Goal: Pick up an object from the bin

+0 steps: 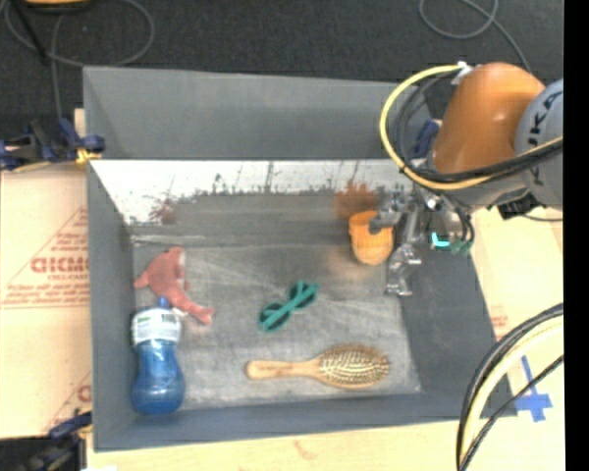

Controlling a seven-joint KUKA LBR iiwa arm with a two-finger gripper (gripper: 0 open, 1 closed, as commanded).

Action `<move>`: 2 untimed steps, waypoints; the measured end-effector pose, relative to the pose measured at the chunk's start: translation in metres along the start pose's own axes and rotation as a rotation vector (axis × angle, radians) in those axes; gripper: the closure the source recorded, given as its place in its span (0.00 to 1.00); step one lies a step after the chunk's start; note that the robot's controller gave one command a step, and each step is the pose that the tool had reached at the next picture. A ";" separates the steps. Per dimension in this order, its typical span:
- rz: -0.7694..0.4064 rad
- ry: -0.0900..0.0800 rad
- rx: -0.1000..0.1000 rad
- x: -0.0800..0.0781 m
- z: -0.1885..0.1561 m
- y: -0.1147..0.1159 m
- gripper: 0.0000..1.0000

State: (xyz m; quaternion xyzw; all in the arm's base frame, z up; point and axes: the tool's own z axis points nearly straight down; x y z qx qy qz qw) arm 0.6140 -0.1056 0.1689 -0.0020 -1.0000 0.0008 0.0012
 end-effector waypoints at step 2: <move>-0.292 -0.106 0.024 -0.063 0.047 -0.047 1.00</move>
Offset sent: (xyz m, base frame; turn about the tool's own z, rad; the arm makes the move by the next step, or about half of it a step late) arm 0.0332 -0.0450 -0.0919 -0.3005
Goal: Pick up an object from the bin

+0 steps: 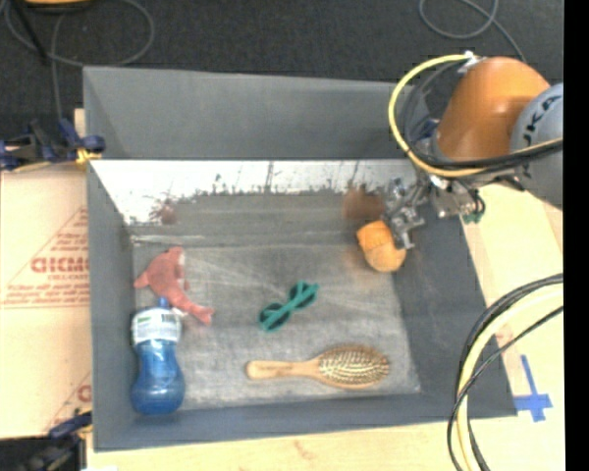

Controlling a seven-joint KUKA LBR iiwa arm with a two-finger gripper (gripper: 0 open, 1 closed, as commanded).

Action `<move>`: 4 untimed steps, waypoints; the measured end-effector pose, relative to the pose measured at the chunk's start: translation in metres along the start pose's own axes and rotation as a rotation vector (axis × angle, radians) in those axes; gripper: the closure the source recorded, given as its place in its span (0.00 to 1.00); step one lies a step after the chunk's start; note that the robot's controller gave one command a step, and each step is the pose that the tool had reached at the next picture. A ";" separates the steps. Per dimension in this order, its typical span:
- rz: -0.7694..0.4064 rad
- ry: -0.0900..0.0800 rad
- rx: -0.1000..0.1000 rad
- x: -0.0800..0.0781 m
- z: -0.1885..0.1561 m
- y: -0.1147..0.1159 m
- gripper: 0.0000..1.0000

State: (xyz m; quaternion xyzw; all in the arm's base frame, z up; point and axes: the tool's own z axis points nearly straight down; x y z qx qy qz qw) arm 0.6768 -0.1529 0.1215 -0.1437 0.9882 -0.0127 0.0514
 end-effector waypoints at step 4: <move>-0.003 0.090 -0.037 0.030 0.039 0.011 1.00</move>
Offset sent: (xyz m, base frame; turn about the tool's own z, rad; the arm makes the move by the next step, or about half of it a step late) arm 0.0000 0.0000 0.0000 0.0000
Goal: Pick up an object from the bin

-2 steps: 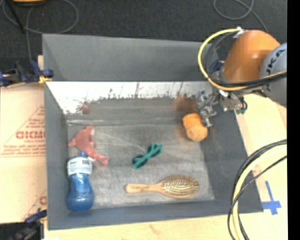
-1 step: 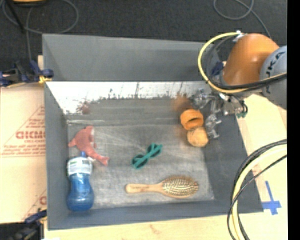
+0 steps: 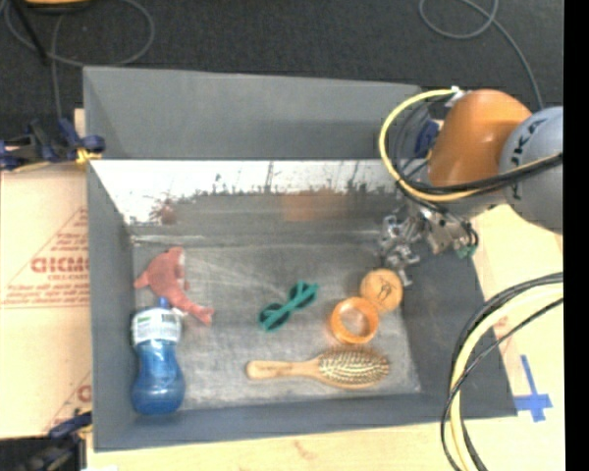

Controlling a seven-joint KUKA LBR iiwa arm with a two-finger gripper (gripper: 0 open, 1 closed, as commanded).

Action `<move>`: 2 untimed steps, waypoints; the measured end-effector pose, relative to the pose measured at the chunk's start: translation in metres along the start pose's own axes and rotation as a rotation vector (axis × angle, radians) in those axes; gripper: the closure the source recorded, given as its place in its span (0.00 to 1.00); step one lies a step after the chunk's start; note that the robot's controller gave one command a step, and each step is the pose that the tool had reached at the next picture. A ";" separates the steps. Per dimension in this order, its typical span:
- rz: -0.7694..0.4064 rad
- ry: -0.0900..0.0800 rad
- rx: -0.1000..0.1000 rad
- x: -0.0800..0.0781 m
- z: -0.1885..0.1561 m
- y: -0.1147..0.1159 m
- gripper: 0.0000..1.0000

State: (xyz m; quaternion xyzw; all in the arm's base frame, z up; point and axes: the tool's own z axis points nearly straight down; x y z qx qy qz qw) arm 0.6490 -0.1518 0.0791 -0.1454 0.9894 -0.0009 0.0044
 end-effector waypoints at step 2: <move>0.000 0.000 0.000 0.000 0.000 0.000 0.00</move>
Offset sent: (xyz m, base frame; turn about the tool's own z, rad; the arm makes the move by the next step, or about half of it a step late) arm 0.0000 0.0000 0.0000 0.0000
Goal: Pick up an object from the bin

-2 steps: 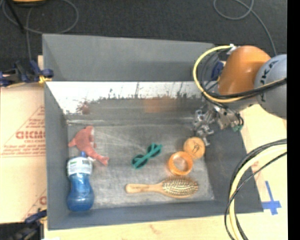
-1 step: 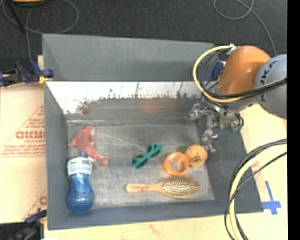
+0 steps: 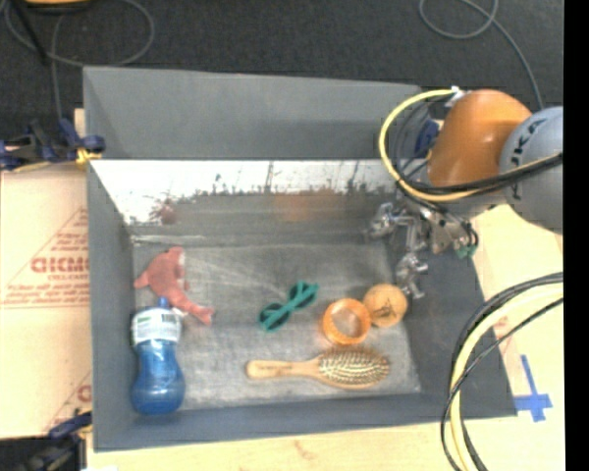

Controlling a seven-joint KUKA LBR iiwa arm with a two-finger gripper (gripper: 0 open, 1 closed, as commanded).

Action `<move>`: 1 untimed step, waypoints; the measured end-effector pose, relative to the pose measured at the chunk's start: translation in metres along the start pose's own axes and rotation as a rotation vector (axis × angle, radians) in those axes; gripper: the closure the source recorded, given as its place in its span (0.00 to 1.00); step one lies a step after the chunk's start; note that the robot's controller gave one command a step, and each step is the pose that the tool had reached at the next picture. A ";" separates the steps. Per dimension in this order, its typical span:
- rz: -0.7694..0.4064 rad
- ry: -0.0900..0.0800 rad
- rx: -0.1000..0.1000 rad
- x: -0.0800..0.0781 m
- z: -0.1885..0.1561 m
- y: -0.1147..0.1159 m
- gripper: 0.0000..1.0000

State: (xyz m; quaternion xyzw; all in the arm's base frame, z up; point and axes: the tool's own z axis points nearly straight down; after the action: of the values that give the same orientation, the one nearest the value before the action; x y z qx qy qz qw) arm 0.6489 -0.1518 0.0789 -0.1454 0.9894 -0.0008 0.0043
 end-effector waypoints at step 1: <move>-0.145 0.010 -0.002 0.025 -0.022 0.046 0.00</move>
Offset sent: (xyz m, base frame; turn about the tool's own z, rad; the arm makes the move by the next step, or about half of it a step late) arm -0.0726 0.0823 0.0223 -0.4057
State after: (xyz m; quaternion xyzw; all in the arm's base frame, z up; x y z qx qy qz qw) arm 0.6118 -0.1146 0.1010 -0.2169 0.9762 -0.0011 -0.0007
